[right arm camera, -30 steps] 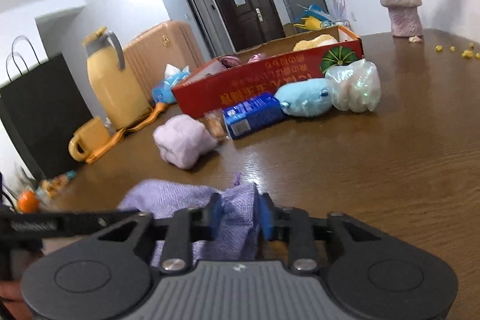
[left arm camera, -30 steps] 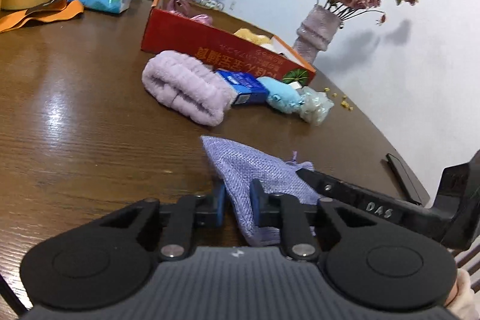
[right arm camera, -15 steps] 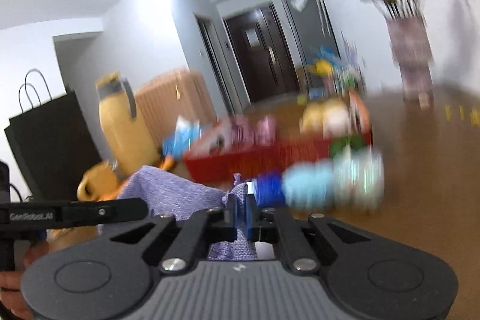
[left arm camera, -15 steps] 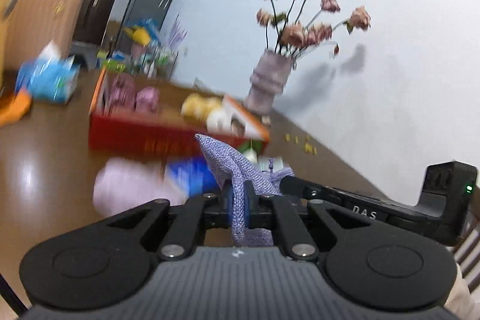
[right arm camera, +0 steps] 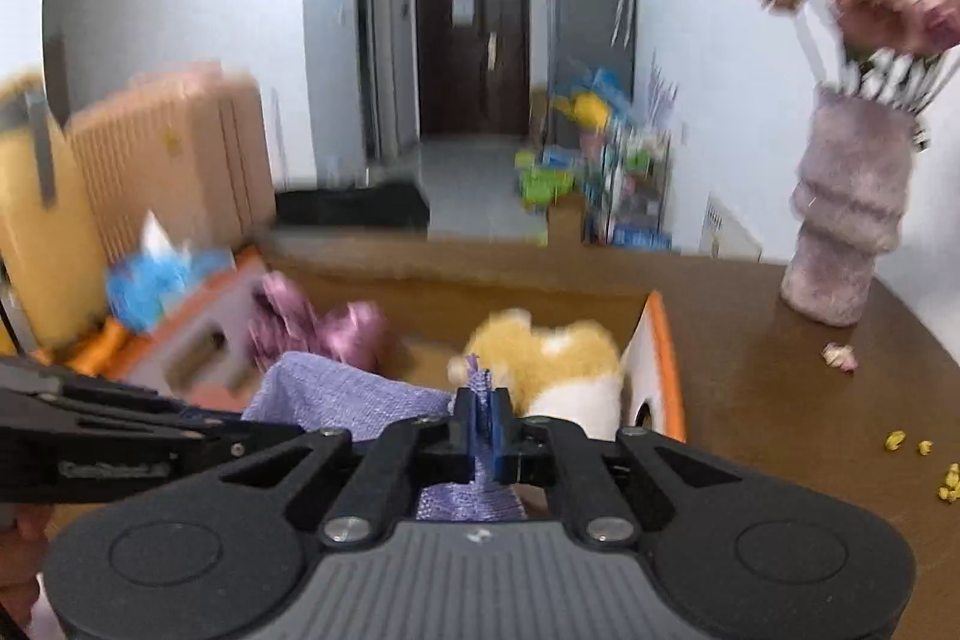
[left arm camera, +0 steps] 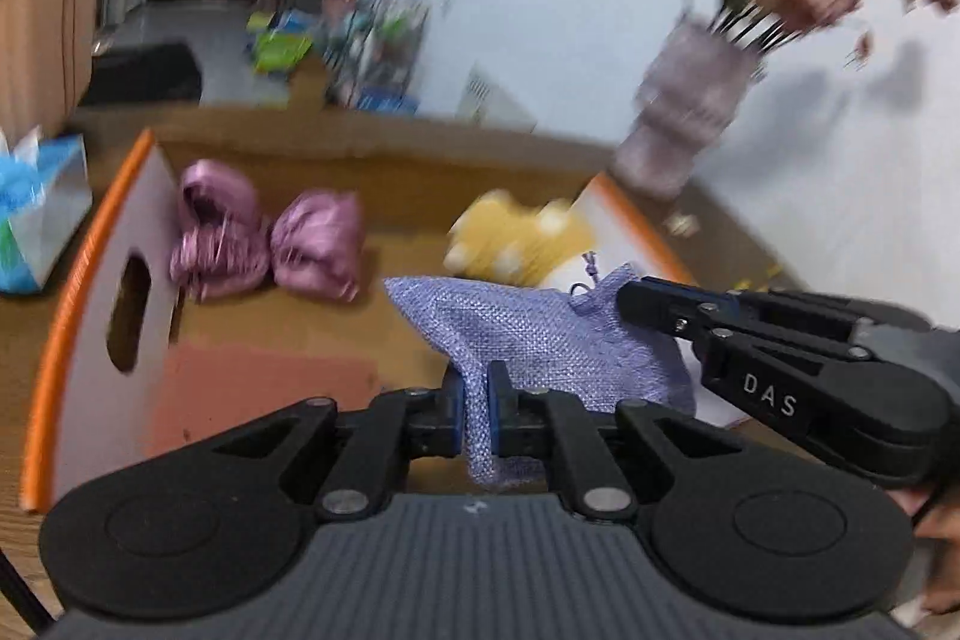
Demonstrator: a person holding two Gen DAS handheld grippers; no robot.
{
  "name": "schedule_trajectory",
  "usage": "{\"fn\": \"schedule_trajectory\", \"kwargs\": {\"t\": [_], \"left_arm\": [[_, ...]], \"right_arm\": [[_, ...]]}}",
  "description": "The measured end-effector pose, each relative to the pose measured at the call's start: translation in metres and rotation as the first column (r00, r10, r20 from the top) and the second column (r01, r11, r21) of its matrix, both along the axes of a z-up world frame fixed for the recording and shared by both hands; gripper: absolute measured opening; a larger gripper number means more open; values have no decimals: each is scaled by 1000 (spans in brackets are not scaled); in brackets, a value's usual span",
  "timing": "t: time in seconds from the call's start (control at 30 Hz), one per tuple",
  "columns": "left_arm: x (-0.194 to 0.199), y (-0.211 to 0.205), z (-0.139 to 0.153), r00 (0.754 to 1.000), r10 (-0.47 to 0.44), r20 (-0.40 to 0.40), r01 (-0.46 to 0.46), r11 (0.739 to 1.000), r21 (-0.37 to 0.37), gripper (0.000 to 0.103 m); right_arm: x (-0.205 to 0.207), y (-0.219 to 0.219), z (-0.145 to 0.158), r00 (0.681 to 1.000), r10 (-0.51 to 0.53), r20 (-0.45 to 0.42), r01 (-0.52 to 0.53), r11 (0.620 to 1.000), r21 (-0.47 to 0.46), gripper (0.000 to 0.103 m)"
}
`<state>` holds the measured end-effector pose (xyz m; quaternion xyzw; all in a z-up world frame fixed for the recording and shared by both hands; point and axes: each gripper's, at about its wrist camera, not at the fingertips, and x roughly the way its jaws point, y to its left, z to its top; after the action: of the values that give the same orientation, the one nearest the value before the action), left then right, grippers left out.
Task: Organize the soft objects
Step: 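Carry the lavender cloth into the box and open both tools, then withdraw both tools from the box toward the pink fluffy headband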
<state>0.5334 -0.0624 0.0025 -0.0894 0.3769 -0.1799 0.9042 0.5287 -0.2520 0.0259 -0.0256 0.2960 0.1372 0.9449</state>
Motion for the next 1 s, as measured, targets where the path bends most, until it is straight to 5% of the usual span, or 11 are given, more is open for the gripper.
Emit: {"fn": "schedule_trajectory", "kwargs": {"t": [0.07, 0.17, 0.23, 0.37, 0.47, 0.7, 1.0], "left_arm": [[0, 5, -14, 1000, 16, -26, -15, 999, 37, 11], [-10, 14, -20, 1000, -19, -6, 19, 999, 50, 28], [-18, 20, -13, 999, -32, 11, 31, 999, 45, 31], [-37, 28, 17, 995, 21, 98, -31, 994, 103, 55], [-57, 37, 46, 988, 25, 155, -43, 993, 110, 55], [-127, 53, 115, 944, 38, 328, -88, 986, 139, 70], [-199, 62, 144, 901, 68, 428, -153, 974, 166, 76]], "right_arm": [[8, 10, -13, 999, 28, -43, -29, 999, -30, 4], [10, 22, -27, 993, 68, -94, -70, 997, -22, 6], [11, 27, -32, 989, 85, -124, -87, 996, -16, 11], [2, 28, -26, 986, 94, -139, -96, 995, -9, 21], [-15, 17, 0, 992, 88, -86, -88, 996, -1, 37], [-81, -22, 78, 996, 52, 69, -54, 998, 26, 54], [-158, -48, 125, 980, 25, 197, -34, 998, 45, 60]]}}
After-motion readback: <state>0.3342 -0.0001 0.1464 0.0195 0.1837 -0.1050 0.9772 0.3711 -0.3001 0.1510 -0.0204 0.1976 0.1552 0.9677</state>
